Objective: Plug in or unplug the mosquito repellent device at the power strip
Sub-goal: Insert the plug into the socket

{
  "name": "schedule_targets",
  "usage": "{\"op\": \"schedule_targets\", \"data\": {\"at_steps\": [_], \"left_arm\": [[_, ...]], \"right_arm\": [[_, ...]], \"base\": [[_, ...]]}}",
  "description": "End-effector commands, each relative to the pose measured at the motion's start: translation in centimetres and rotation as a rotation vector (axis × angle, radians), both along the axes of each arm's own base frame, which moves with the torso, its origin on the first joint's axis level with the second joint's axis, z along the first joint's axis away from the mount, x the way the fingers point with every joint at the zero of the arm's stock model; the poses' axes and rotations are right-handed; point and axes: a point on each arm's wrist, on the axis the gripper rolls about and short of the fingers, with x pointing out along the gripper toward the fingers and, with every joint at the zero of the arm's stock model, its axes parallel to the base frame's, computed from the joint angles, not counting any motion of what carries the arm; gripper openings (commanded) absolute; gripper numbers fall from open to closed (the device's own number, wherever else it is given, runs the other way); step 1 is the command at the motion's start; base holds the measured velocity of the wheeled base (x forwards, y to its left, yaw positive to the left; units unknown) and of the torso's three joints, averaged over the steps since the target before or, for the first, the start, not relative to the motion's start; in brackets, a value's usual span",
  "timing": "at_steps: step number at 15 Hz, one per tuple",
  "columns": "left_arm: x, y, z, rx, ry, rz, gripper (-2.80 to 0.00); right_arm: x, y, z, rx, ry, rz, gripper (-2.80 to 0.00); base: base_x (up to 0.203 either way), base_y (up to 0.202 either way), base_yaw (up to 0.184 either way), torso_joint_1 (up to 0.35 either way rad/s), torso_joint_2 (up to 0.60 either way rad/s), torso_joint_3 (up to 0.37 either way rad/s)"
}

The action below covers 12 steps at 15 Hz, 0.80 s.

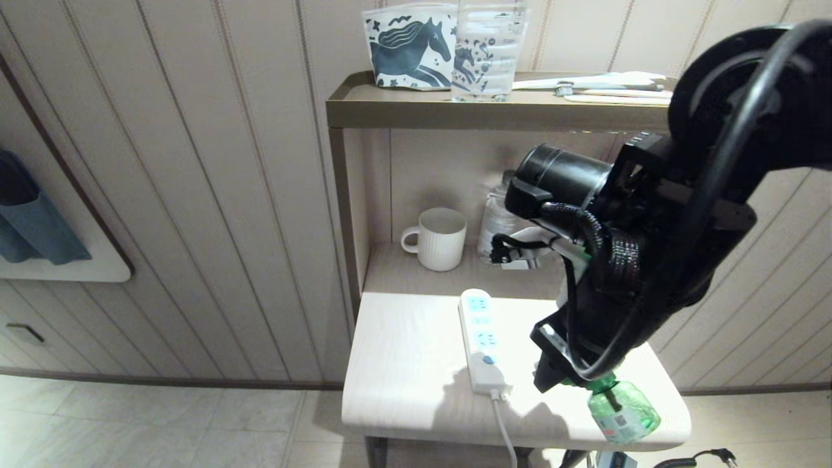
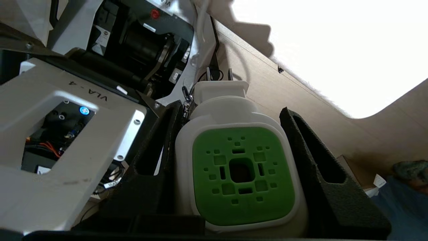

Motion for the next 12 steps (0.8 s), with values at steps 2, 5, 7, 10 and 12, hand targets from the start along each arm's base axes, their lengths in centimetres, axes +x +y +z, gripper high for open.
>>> {"op": "schedule_targets", "data": {"at_steps": [2, 5, 7, 10, 12], "left_arm": [[0.0, 0.0, 0.0, 0.000, 0.000, 0.001, -2.80], [0.0, 0.0, 0.0, 0.001, 0.002, 0.001, -2.80], [0.0, 0.0, 0.0, 0.000, 0.002, 0.001, -2.80], [0.0, 0.0, 0.0, 0.001, 0.002, 0.001, -2.80], [0.0, 0.0, 0.0, 0.001, 0.000, 0.001, -2.80]], "right_arm": [[0.3, 0.6, -0.6, -0.013, 0.013, 0.006, -2.80], [1.2, 1.5, -2.0, -0.036, 0.038, 0.006, -2.80], [1.9, 2.1, -2.6, -0.024, 0.029, -0.016, -2.80], [2.1, 2.4, -2.8, -0.019, 0.021, -0.018, -2.80], [2.3, 2.5, -3.1, -0.023, 0.025, -0.019, -2.80]], "base": [[0.000, 0.000, 0.000, 0.000, 0.00, 0.000], [0.000, 0.000, 0.000, 0.000, 0.00, 0.000], [0.000, 0.000, 0.000, 0.000, 0.00, 0.000], [0.000, 0.000, 0.000, 0.000, 0.00, 0.000], [0.000, 0.000, 0.000, 0.000, 0.00, 0.000]]}}
